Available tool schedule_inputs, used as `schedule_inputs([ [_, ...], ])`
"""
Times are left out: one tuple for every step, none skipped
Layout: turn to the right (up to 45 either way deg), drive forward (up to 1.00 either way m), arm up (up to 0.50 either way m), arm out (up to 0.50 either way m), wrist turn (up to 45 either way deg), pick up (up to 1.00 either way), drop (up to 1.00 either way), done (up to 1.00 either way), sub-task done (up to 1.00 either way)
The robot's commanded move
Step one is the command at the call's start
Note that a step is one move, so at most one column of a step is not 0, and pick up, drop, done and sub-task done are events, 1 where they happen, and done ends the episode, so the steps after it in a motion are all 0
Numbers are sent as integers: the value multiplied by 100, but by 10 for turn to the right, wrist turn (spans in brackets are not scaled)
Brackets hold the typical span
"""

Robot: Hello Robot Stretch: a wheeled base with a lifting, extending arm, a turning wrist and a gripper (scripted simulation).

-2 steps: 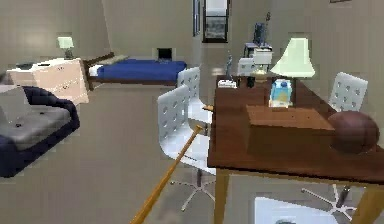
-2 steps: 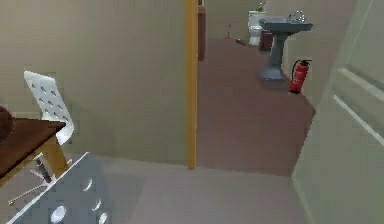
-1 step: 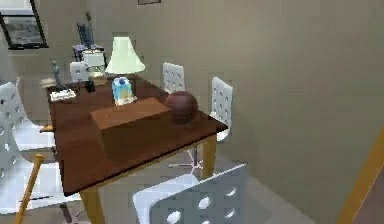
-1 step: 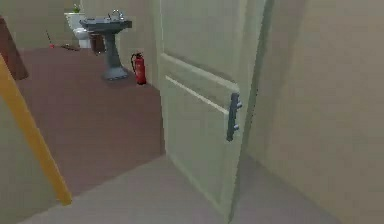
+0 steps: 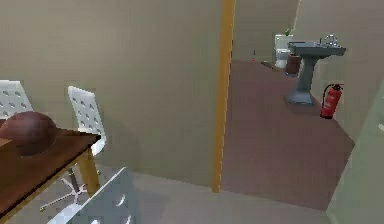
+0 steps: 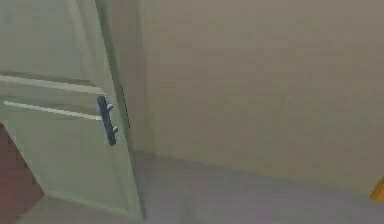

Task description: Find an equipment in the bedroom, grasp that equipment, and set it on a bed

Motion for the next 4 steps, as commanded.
schedule_inputs([
  [0,70,0,0,0,0,0,0,0],
  [-420,0,0,0,0,0,0,0,0],
  [0,25,0,0,0,0,0,0,0],
  [-60,0,0,0,0,0,0,0,0],
])
